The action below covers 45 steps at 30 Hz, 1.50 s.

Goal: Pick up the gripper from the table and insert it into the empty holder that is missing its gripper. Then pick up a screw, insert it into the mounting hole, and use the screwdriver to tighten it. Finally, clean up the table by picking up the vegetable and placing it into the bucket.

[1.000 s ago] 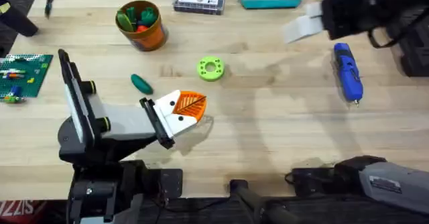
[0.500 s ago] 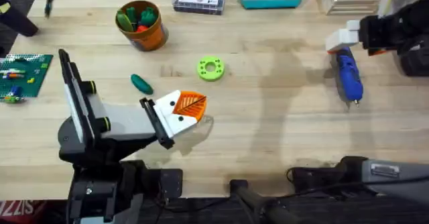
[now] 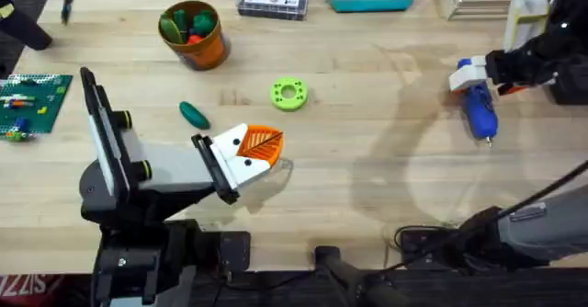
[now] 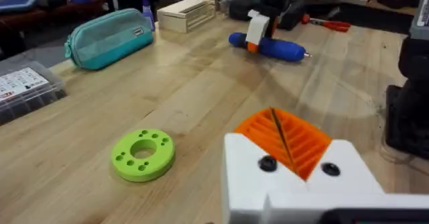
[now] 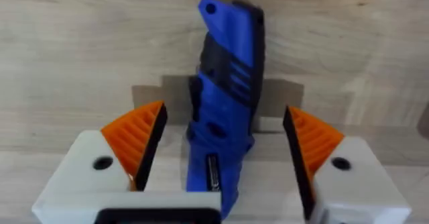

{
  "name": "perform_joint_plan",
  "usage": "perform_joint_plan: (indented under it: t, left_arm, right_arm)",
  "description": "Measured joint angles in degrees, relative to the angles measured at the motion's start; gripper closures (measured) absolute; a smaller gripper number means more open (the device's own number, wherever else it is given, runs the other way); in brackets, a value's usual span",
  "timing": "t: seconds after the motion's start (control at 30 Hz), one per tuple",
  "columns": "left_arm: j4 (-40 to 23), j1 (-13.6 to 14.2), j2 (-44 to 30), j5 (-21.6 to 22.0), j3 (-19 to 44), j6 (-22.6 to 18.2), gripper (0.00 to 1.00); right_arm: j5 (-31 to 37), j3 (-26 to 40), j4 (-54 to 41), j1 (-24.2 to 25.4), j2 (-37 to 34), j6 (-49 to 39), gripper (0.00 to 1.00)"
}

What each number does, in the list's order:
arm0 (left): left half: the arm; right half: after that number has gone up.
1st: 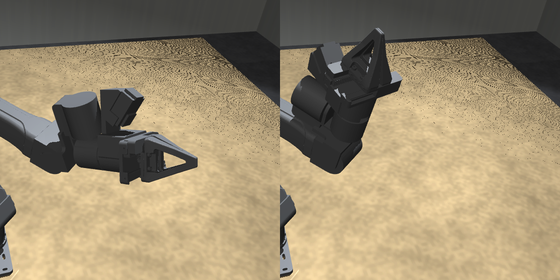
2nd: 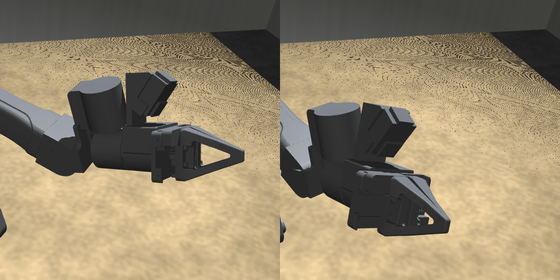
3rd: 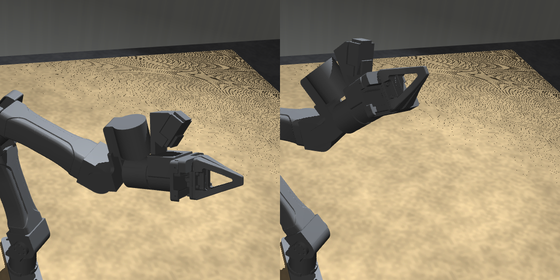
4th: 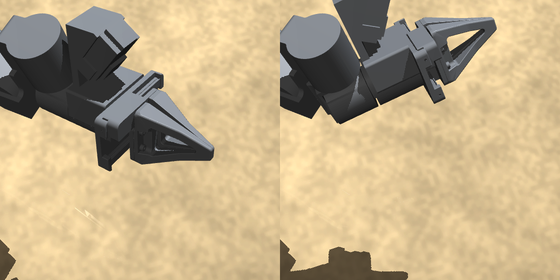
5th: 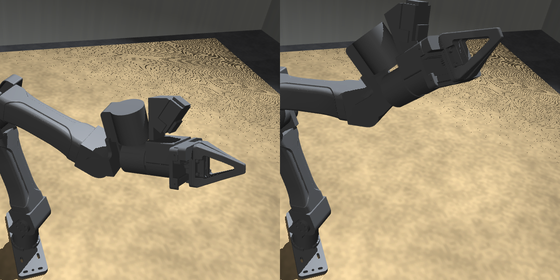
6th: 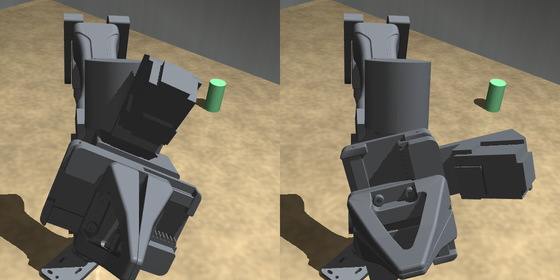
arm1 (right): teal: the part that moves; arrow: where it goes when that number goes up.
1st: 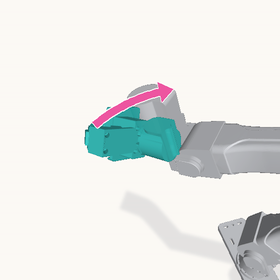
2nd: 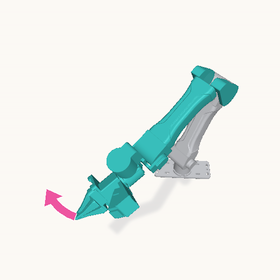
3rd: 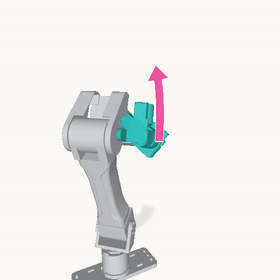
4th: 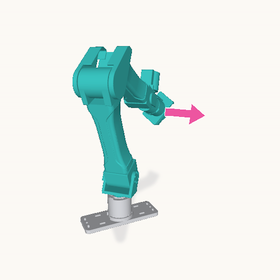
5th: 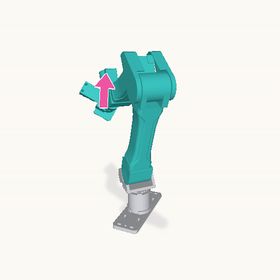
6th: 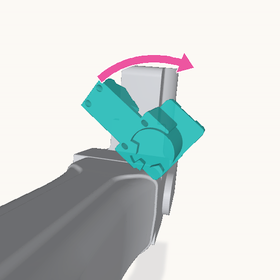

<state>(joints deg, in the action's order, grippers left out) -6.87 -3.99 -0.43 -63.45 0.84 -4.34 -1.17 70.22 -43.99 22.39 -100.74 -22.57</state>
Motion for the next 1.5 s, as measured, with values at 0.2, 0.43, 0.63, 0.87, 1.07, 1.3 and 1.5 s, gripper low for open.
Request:
perform_joint_plan:
  t: [0.2,0.43,0.63,0.87,1.07,1.3,1.5]
  left_arm:
    - [0.0,0.0,0.0,0.0,0.0,0.0,0.988]
    - [0.0,0.0,0.0,0.0,0.0,0.0,0.988]
    - [0.0,0.0,0.0,0.0,0.0,0.0,0.988]
    - [0.0,0.0,0.0,0.0,0.0,0.0,0.988]
    - [0.0,0.0,0.0,0.0,0.0,0.0,0.988]
    - [0.0,0.0,0.0,0.0,0.0,0.0,0.988]
    - [0.0,0.0,0.0,0.0,0.0,0.0,0.988]
  right_arm:
    - [-0.9,-0.1,3.7,0.0,-3.2,-3.5,0.006]
    - [-3.1,-0.2,7.2,0.0,-3.9,-6.2,0.007]
    - [-3.1,-0.2,7.1,0.0,-4.4,-6.6,0.007]
    - [-3.1,-0.2,6.9,0.0,-4.7,-6.9,0.017]
    - [-2.1,0.2,7.8,0.6,-5.1,-7.5,0.587]
    - [-2.6,0.3,8.3,0.7,-5.4,-7.9,0.980]
    - [-2.8,0.4,7.0,0.7,-5.1,-7.0,0.980]
